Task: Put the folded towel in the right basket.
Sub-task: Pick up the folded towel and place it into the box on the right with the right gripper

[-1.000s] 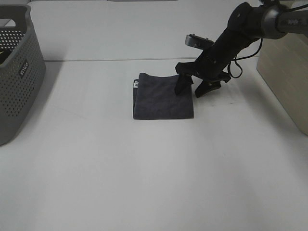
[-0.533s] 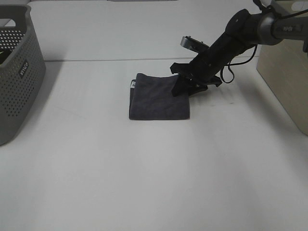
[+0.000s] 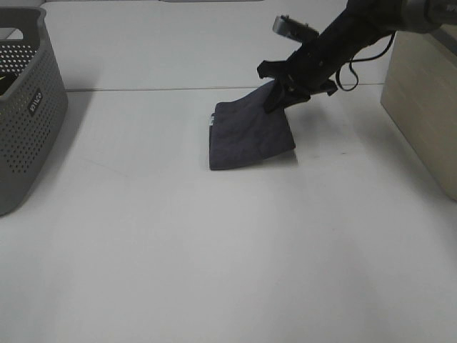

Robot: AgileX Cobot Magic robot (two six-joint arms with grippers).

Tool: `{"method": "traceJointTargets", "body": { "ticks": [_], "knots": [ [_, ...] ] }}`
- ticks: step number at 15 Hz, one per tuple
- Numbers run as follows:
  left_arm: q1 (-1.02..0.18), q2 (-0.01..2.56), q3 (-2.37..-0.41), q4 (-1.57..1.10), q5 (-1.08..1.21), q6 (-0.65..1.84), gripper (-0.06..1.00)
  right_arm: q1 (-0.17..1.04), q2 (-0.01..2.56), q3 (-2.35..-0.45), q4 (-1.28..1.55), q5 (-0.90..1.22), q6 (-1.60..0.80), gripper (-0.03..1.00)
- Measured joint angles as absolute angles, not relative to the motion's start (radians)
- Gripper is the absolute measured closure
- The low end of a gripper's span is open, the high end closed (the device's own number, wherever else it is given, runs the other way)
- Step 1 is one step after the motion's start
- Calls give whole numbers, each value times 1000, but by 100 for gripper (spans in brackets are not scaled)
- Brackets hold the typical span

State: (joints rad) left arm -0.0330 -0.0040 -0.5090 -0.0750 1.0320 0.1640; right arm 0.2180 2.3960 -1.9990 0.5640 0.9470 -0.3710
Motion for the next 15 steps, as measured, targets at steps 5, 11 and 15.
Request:
{"method": "traceJointTargets", "body": {
  "ticks": [5,11,15],
  "knots": [
    [-33,-4,-509,-75,1032,164,-4,218,2173,-1999,462,967,-367,93],
    [-33,-4,-509,-75,1032,164,-4,130,1954,-1999,299,964,-260,93],
    [-33,-4,-509,-75,1032,164,-4,-80,1883,-1999,300,966,-256,93]
  ]
}}
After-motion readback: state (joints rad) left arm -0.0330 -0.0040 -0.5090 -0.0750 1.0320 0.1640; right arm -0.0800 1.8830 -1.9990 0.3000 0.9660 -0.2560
